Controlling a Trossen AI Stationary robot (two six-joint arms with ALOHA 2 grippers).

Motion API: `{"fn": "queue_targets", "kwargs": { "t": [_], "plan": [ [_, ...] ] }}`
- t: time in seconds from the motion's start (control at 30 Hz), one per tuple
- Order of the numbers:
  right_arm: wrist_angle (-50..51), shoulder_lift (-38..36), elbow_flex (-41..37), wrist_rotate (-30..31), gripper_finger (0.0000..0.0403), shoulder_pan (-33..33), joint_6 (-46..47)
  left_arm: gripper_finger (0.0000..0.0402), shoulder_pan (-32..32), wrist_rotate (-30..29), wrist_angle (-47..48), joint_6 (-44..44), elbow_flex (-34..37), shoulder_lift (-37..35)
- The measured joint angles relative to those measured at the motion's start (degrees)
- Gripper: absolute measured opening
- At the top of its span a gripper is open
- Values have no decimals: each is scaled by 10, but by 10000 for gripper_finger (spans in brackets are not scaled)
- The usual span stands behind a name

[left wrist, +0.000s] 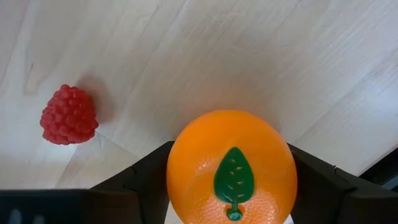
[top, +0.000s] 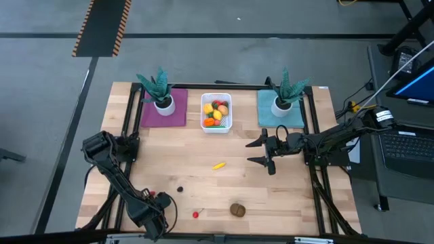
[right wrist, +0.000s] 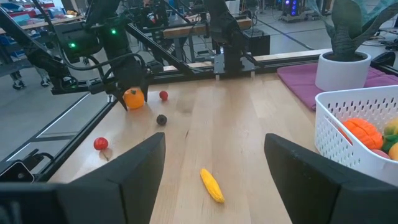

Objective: Pick and placing Produce into tupperware
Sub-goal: Put the orange into the white bin

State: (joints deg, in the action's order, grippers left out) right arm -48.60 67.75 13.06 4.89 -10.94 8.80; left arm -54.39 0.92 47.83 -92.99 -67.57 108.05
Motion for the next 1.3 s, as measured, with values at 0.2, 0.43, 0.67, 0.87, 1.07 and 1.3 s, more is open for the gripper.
{"fn": "queue_targets", "kwargs": {
  "t": [0.2,0.43,0.67,0.87,1.07,1.3],
  "plan": [
    [1,0,0,0,275,0,0,239,0,3,2,16,0,0],
    [2,0,0,0,275,0,-1,240,3,4,6,20,0,-4],
    [9,0,0,0,275,0,-1,240,8,-15,10,20,0,-39],
    [13,0,0,0,275,0,-2,240,9,-40,28,22,0,-71],
    [14,0,0,0,275,0,-4,240,12,-45,67,22,0,-102],
    [18,0,0,0,275,0,-14,240,16,-107,85,59,0,-140]
  ]
}}
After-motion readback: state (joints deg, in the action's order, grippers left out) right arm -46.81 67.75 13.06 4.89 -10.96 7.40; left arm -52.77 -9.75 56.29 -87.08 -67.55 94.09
